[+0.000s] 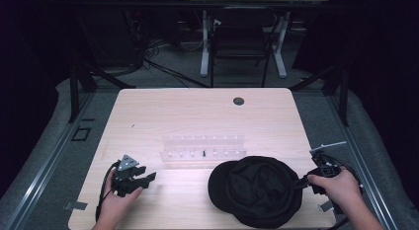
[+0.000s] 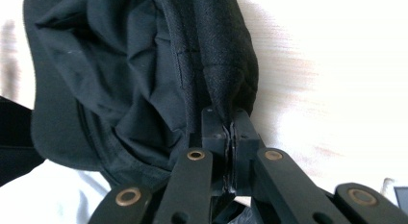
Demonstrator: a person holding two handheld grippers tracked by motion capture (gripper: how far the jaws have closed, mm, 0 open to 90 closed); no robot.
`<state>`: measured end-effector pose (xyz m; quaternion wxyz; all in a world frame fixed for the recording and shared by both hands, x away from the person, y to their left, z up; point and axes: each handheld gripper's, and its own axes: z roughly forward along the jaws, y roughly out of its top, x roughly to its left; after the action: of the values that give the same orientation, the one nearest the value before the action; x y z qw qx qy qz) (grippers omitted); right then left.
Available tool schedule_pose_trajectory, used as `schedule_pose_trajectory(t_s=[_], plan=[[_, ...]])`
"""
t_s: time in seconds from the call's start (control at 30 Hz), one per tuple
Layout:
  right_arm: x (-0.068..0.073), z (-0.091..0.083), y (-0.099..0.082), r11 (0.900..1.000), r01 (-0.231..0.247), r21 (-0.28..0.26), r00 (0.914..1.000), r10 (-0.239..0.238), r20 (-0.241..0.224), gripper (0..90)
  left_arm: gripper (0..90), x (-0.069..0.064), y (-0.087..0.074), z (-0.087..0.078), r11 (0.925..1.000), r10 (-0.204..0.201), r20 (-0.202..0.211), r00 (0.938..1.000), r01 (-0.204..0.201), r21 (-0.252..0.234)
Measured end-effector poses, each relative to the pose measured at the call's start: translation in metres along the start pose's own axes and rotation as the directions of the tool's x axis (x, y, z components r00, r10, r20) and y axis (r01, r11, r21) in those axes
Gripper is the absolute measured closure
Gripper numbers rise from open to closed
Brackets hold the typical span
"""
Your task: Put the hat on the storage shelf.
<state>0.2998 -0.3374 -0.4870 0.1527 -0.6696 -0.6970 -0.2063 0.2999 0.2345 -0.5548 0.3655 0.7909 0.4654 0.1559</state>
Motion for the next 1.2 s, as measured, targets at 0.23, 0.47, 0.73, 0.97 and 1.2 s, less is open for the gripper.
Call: schedule_pose_trajectory(t_s=[0.23, 0.47, 0.73, 0.97, 1.2], plan=[[0.007, -0.016, 0.0, 0.9999, -0.001, 0.015, 0.9993, 0.001, -0.038, 87.7, 49.8, 0.0, 0.0, 0.0, 1.0, 0.0, 0.0, 1.0, 0.0, 0.0], [0.018, -0.025, -0.001, 0.9995, -0.031, 0.005, 0.9931, 0.032, -0.113, 87.7, 49.8, 0.0, 0.0, 0.0, 1.0, 0.001, 0.0, 1.0, -0.001, 0.0], [0.025, -0.035, 0.001, 0.9997, -0.023, 0.011, 0.9822, 0.025, -0.186, 87.7, 49.8, 0.0, 0.0, 0.0, 1.0, -0.002, -0.003, 1.0, 0.002, -0.002], [0.033, -0.042, 0.003, 0.9996, -0.026, 0.008, 0.9645, 0.028, -0.263, 87.8, 49.8, 0.003, 0.0, 0.0, 0.9999, -0.011, -0.008, 0.9999, 0.011, -0.009], [0.043, -0.051, 0.005, 1.0, -0.004, -0.006, 0.9616, 0.003, -0.274, 87.7, 49.8, 0.003, 0.0, 0.0, 0.9999, -0.011, -0.009, 0.9999, 0.011, -0.006]])
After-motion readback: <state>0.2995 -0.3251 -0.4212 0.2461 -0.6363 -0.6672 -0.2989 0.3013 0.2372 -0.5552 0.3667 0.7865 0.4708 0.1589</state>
